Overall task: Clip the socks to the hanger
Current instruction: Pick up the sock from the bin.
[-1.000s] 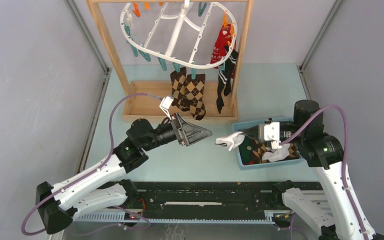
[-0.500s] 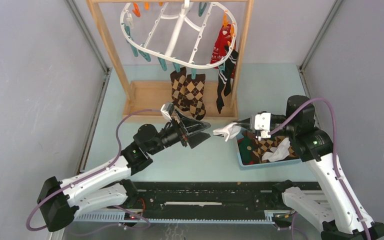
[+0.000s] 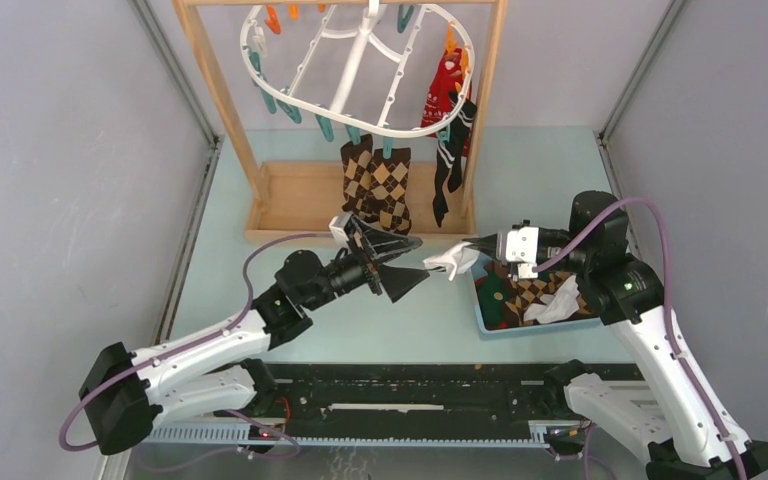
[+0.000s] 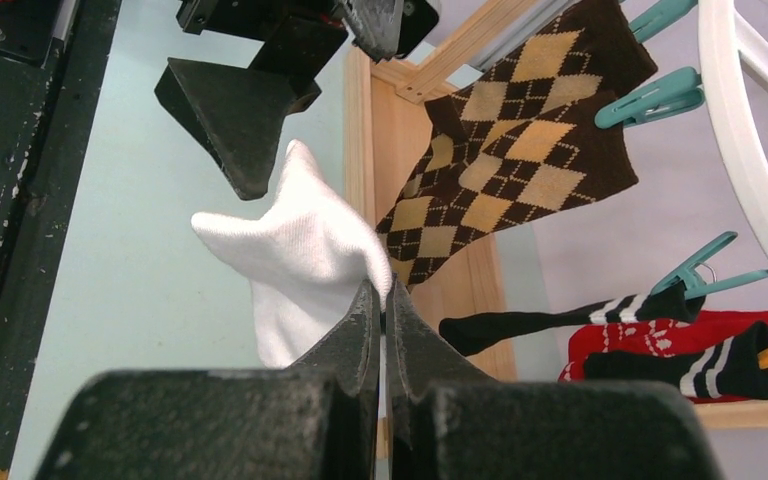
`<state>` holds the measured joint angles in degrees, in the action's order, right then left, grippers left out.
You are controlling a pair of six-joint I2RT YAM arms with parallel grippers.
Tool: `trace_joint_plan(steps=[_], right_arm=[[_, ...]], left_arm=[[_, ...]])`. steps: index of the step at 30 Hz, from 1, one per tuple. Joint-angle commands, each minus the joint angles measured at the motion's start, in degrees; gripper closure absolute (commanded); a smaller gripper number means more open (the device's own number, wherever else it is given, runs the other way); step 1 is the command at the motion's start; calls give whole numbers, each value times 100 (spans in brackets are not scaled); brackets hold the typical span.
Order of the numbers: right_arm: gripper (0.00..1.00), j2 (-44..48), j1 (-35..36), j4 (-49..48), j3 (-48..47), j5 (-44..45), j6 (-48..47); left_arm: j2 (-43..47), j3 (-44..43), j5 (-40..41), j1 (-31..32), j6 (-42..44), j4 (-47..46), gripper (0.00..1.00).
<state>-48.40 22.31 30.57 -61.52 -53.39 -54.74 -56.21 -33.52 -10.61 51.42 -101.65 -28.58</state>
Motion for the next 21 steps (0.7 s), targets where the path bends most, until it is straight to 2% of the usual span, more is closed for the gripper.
trace_joint_plan(steps=[1, 7, 13, 17, 21], right_arm=[[100, 24, 106, -176, 3, 12, 8], [100, 38, 274, -161, 3, -88, -74], [100, 68, 424, -53, 2, -93, -334], [100, 80, 483, 18, 4, -111, -448], [100, 85, 512, 154, 7, -96, -556]], left_arm=[[95, 243, -35, 29, -361, -235, 5], [-167, 328, -66, 26, -514, -496, 8], [-435, 267, -116, 28, -633, -858, 20], [-528, 249, -145, 26, -675, -1026, 33], [-633, 250, -171, 26, -712, -1265, 56]])
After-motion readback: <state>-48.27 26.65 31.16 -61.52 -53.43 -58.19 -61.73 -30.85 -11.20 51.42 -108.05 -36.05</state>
